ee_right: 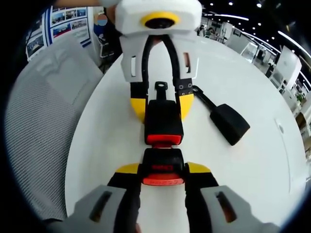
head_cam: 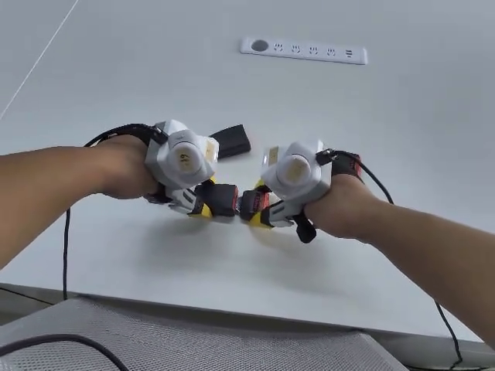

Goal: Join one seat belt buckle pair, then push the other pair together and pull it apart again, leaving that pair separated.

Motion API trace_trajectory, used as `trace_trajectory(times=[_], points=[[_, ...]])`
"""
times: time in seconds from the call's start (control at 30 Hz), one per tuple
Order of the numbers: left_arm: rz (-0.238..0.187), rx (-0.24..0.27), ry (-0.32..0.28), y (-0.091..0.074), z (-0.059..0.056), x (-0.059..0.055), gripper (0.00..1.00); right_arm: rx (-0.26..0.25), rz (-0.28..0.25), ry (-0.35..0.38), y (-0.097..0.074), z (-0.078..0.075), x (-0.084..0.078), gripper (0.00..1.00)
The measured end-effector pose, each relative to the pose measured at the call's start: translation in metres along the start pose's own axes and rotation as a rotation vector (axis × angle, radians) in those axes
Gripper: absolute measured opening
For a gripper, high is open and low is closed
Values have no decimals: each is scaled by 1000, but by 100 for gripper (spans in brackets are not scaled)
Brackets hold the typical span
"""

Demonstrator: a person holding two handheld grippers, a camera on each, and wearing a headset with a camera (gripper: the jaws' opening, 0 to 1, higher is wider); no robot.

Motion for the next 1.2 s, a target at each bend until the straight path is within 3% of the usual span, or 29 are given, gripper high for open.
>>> trace_trajectory(times=[0.33,0.53,0.63,0.73,0.87,1.0,1.2], points=[[23,6,5,0,-1,3,34,4,21,4,-1,0,-1,35],[10,7,-91,1,0,-1,35,9,45,18,-1,-3,-2,35],[17,21,-97,0,-1,-2,35,2,58,26,-3,-5,-3,35],[20,46,-94,-7,-5,-4,34,-13,59,48,-8,-6,-5,39],[16,76,-103,-21,-6,-12,33,6,48,31,-19,0,-7,37],[-12,100,-122,-34,-6,-17,32,-7,17,63,-30,-3,-12,37],[-44,153,-147,-46,5,-17,31,-37,0,101,-46,-16,-26,37]])
Point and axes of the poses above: the centre of the closed fingertips' face, and the gripper's own axes: y roughly forward along the fingers, z roughly to its left, x roughly out of its top, the point moved 10 cm from there along -y, roughly backward along the fingers, and after that the axes turned 6 degrees about z, right-handed, at the moved point
